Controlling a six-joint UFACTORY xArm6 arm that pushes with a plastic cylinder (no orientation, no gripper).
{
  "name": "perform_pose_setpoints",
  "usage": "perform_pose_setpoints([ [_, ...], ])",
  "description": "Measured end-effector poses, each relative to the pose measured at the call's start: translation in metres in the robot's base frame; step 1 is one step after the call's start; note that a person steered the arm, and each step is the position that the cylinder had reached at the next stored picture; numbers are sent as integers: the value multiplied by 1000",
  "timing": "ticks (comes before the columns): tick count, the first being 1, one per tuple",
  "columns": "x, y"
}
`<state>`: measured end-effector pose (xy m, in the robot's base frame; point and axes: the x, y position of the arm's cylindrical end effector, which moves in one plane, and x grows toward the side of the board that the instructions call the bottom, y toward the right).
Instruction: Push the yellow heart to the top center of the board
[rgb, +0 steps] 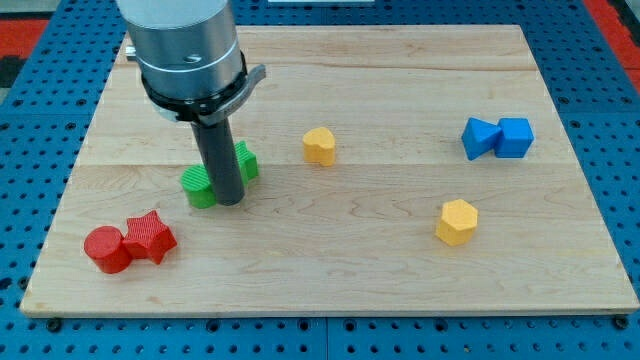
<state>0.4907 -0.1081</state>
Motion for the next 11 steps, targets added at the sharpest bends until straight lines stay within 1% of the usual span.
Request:
perform_pose_setpoints([
  [1,-3,-20],
  [2,-6,-20],
  [3,-20,16],
  [5,-26,101],
  [6,-26,103],
  [7,-58,103],
  [9,-171,103],
  [10,-179,103],
  [11,-135,86],
])
